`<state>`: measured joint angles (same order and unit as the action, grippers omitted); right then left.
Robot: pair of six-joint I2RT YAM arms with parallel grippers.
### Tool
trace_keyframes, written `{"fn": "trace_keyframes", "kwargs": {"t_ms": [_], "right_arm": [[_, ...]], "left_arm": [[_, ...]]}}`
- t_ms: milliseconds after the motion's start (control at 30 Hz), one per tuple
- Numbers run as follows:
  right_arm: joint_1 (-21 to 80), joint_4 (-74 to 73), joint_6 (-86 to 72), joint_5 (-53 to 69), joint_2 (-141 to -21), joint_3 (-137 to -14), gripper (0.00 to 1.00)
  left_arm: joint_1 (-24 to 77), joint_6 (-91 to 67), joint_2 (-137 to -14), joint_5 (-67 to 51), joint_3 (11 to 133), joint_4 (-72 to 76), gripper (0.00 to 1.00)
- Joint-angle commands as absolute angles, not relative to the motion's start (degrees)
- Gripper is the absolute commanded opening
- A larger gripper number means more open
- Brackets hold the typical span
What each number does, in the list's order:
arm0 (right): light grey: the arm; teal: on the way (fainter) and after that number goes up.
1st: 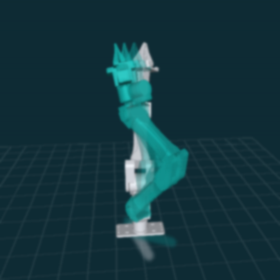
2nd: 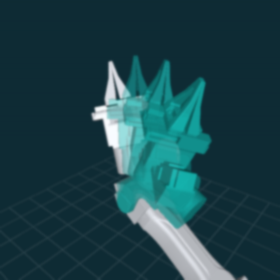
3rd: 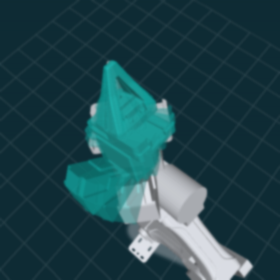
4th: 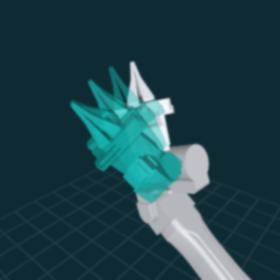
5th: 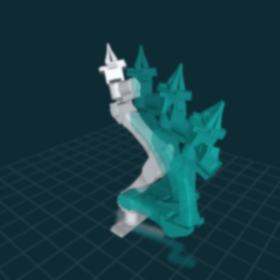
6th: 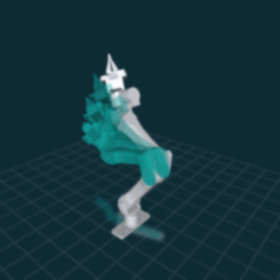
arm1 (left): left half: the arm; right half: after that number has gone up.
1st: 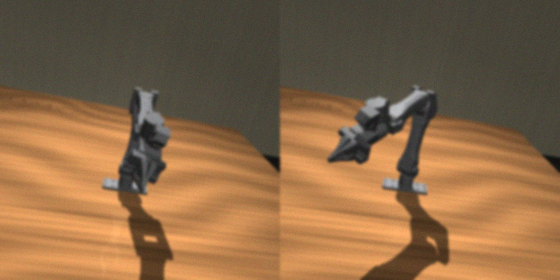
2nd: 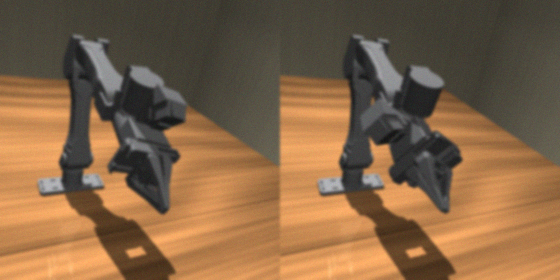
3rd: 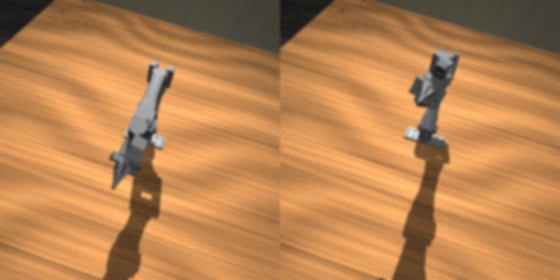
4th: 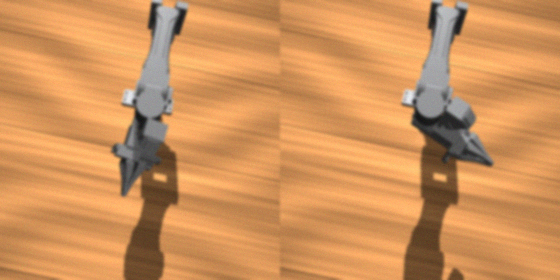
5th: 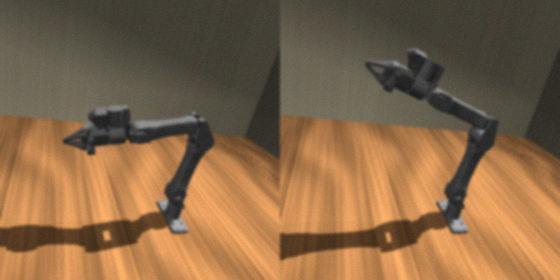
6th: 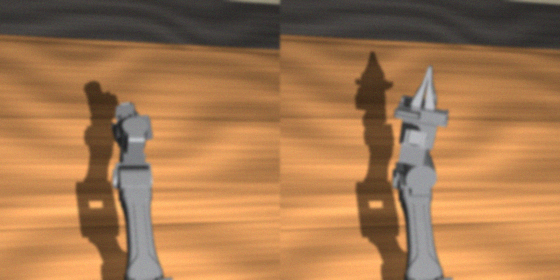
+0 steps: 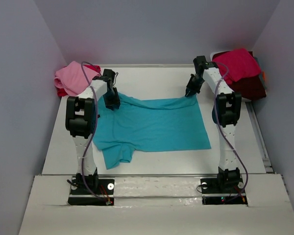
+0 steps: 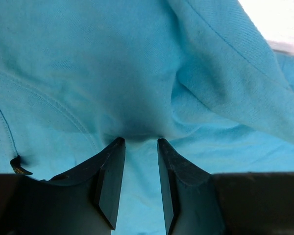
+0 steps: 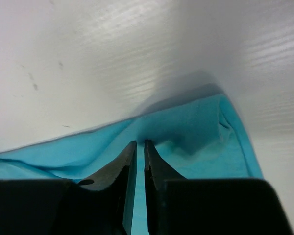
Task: Fold and stack the t-shirts
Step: Flatten out the tshirt
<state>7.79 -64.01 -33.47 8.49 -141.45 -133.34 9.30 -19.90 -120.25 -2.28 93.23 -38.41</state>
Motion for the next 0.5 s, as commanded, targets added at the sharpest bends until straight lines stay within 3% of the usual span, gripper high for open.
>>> {"fn": "trace_keyframes", "kwargs": {"t_ms": [0, 100, 300, 467], "right_arm": [[7.6, -63.7, -32.4, 3.7, -132.8, -123.6, 0.21], [7.6, -61.8, -31.4, 1.8, -126.8, -115.2, 0.35], [7.6, -59.1, -31.6, 0.3, -123.8, -106.9, 0.37], [7.6, -58.6, -31.6, -3.0, -125.1, -107.4, 0.38]], "left_arm": [[9.6, -20.4, -114.8, -2.6, 94.4, -37.6, 0.44], [9.6, -20.7, -114.6, -1.4, 96.3, -38.5, 0.45], [9.6, -19.8, -115.0, -0.5, 97.6, -40.1, 0.44], [9.6, -19.2, -115.2, -0.5, 97.2, -40.4, 0.45]]}}
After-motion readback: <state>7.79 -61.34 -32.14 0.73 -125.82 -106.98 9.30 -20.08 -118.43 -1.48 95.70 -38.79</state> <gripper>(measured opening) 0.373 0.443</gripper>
